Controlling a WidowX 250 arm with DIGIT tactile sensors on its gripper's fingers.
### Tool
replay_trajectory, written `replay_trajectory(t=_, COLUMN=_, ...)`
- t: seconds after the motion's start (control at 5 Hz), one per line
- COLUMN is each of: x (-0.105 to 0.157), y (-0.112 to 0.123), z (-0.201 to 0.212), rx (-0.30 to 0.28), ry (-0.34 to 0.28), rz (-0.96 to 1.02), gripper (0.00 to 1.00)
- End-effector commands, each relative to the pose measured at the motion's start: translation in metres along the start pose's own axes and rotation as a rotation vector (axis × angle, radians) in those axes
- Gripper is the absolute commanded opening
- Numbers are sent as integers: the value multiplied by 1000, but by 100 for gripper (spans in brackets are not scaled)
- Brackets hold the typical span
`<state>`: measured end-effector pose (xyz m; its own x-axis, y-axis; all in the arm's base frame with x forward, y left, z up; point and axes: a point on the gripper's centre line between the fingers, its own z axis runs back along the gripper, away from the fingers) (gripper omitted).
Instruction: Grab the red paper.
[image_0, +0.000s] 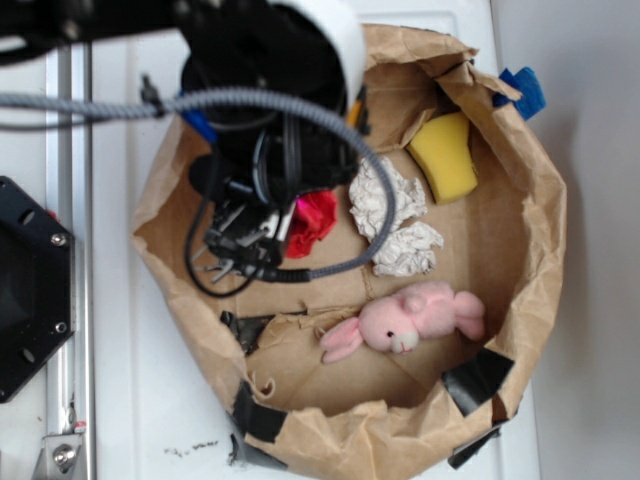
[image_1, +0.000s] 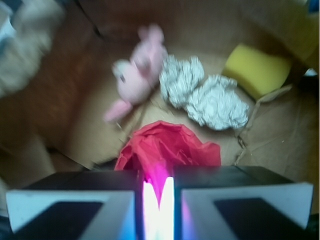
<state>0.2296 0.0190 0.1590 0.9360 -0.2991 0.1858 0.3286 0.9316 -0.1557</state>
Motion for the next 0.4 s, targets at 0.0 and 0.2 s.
replay_trajectory(t=0.0, x=19, y=-11, z=37, rx=114, ry=-63, rz=115, gripper=0)
replay_trajectory(t=0.2, x=22, y=-8, z=30, rx=104, ry=-23, rz=125, gripper=0)
